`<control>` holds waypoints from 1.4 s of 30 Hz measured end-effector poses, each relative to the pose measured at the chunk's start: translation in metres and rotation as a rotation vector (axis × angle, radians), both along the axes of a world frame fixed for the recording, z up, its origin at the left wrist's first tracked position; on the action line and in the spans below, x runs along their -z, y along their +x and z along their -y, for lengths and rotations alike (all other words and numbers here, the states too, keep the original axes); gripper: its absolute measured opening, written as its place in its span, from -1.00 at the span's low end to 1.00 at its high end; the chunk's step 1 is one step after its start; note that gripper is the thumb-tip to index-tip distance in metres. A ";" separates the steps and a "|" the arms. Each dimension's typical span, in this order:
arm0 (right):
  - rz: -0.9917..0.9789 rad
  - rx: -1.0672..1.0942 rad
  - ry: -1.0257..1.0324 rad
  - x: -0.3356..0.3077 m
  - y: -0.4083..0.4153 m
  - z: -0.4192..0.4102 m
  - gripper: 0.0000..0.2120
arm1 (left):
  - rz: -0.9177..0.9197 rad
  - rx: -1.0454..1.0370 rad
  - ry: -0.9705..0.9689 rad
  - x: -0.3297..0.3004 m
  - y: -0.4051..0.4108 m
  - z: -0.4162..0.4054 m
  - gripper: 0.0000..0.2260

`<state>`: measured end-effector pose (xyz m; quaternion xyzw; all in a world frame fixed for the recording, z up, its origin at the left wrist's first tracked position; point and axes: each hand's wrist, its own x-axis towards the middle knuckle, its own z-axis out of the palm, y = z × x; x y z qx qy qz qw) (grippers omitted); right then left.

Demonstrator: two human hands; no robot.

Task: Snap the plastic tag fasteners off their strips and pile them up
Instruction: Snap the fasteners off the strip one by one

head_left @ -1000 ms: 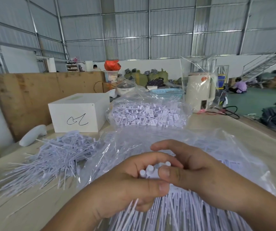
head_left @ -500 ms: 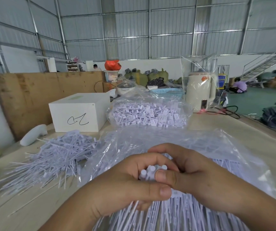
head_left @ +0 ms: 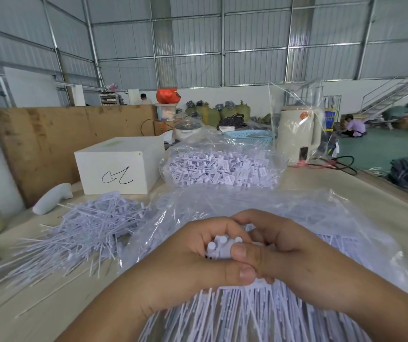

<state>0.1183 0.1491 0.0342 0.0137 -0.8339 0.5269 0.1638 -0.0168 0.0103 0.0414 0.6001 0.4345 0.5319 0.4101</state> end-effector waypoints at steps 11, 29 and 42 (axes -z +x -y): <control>-0.067 0.260 0.140 -0.011 0.004 0.003 -0.46 | 0.006 -0.324 0.062 0.012 -0.002 -0.006 -0.81; -0.125 0.097 0.213 0.001 0.003 0.006 -0.50 | 0.013 -0.161 0.038 0.005 0.003 -0.001 -0.59; -0.055 0.040 0.156 -0.003 0.005 -0.002 -0.35 | 0.025 -0.083 0.006 -0.002 -0.001 0.008 -0.90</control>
